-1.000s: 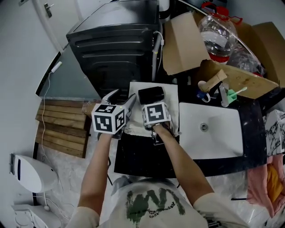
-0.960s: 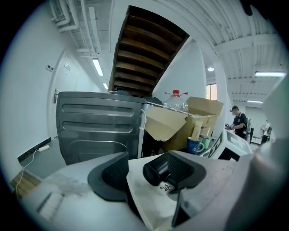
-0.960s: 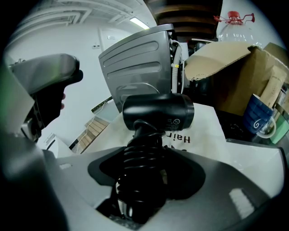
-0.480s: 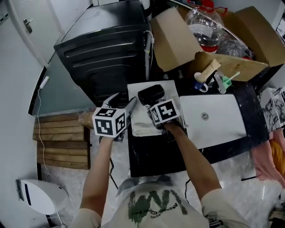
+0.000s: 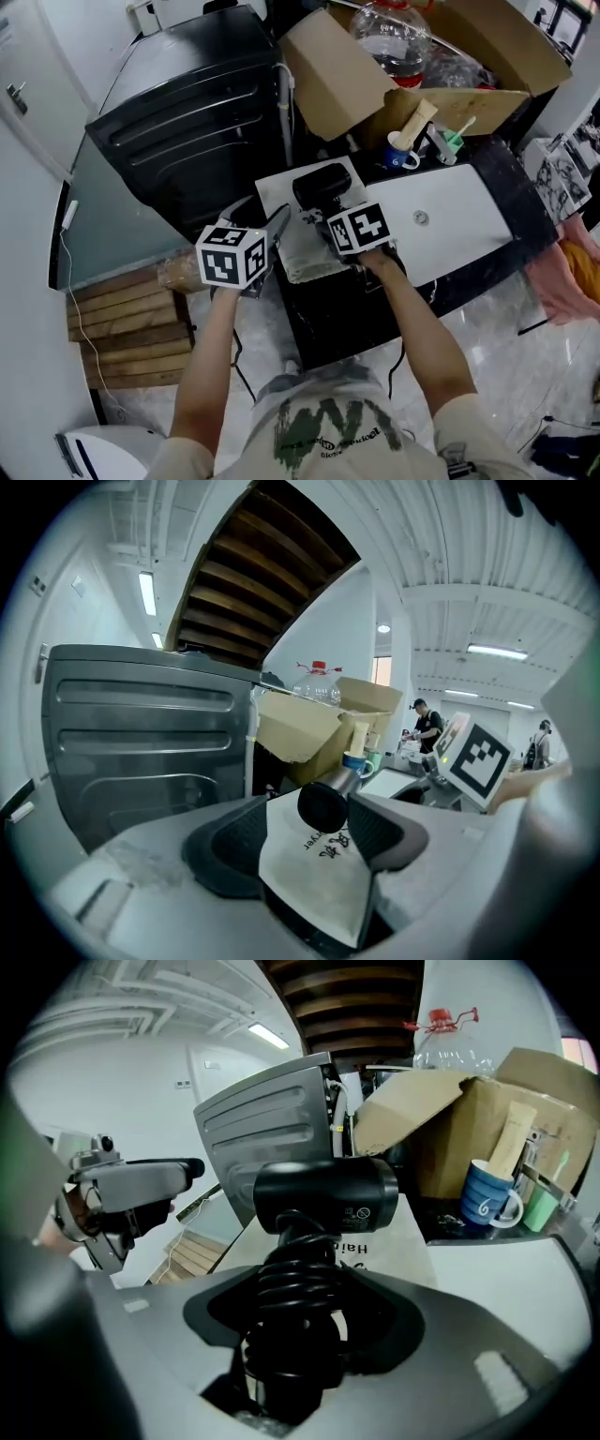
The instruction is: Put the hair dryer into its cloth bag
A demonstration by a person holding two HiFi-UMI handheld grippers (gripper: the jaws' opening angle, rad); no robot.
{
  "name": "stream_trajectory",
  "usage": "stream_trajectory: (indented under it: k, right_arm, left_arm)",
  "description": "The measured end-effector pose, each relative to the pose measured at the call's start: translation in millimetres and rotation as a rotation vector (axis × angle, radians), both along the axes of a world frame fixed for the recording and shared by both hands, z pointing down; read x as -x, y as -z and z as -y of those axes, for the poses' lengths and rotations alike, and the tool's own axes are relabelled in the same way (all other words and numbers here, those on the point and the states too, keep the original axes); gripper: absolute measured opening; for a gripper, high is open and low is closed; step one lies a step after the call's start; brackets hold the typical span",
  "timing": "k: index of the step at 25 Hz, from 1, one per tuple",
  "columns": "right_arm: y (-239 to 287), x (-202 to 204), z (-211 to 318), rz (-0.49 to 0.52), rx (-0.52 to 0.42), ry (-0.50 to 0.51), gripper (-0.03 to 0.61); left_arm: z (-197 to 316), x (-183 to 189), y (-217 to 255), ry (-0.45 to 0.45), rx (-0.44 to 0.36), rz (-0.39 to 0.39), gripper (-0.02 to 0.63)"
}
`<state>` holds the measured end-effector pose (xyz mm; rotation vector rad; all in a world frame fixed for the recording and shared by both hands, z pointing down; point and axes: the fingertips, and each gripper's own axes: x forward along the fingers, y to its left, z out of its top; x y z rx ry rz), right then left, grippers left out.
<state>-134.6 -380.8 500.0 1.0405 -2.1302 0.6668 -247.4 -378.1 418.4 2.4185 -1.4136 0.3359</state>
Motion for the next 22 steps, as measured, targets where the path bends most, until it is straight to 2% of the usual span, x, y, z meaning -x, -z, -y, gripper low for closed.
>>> stream_trajectory:
  k: [10,16,22]
  right_arm:
    - [25.8,-28.5,-34.4,0.005,-0.057,-0.142,0.255]
    - [40.4,-48.2,-60.1,-0.005,-0.083,-0.22,0.256]
    - [52.9,-56.5,-83.3,0.008,-0.11,-0.249,0.256]
  left_arm:
    - [-13.3,-32.5,-1.3,-0.199,-0.007,0.011,0.282]
    - [-25.9,-50.5,-1.2,-0.289,-0.009,0.013,0.282]
    - [-40.2,-63.2,0.8,-0.365,-0.012,0.019,0.282]
